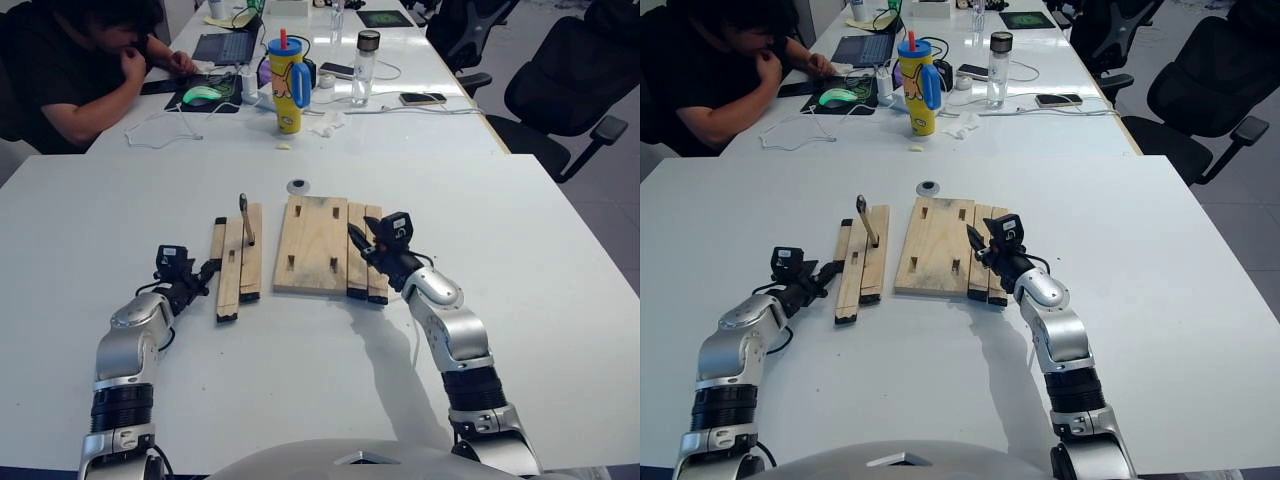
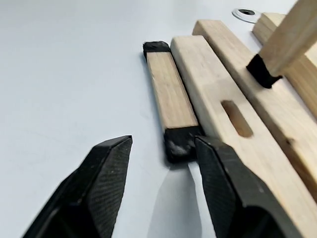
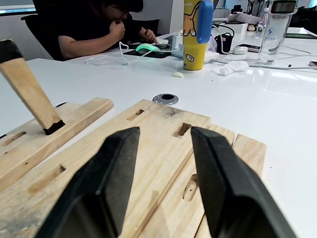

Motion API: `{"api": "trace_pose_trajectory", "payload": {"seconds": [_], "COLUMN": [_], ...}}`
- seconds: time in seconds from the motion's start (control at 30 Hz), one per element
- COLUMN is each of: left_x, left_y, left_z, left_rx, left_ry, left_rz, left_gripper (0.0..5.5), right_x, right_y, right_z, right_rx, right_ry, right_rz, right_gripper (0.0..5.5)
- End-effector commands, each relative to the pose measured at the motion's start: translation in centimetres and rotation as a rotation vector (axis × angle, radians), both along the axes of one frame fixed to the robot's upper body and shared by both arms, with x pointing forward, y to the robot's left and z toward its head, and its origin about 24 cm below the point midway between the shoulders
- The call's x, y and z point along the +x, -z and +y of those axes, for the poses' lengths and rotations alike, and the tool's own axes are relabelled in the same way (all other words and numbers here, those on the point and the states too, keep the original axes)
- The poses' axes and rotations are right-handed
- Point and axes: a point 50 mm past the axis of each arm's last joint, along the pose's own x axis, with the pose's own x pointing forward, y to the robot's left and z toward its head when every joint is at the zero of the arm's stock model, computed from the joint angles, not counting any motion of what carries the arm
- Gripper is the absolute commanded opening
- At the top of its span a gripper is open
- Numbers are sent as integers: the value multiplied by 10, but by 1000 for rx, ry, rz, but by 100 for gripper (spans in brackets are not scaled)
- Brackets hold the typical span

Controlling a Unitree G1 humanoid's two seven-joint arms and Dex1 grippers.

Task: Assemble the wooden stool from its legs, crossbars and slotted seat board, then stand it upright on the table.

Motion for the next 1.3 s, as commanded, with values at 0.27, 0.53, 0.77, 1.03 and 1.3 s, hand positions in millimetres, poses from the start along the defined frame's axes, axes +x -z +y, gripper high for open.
{"api": "trace_pose_trajectory", "payload": {"seconds": [0.27,0.53,0.77,1.03,1.3], "left_x": [1,10,22,12,53], "left_y": [9,19,29,41,-75], "left_z": [-10,-11,-15,1,5], "left_rx": [-10,31,52,119,382], "left_ry": [56,-29,-83,-106,-111], "left_rz": [44,56,89,156,-476], "left_gripper": [234,234,218,135,134], "right_x": [2,5,9,19,30], "right_y": [-3,-5,-7,-18,-49], "right_z": [3,5,8,2,-1], "right_rx": [3,-1,0,-7,128], "right_ry": [-8,-30,-40,32,24], "right_rz": [2,-1,-4,-37,-93], "right_gripper": [190,190,190,190,190]}}
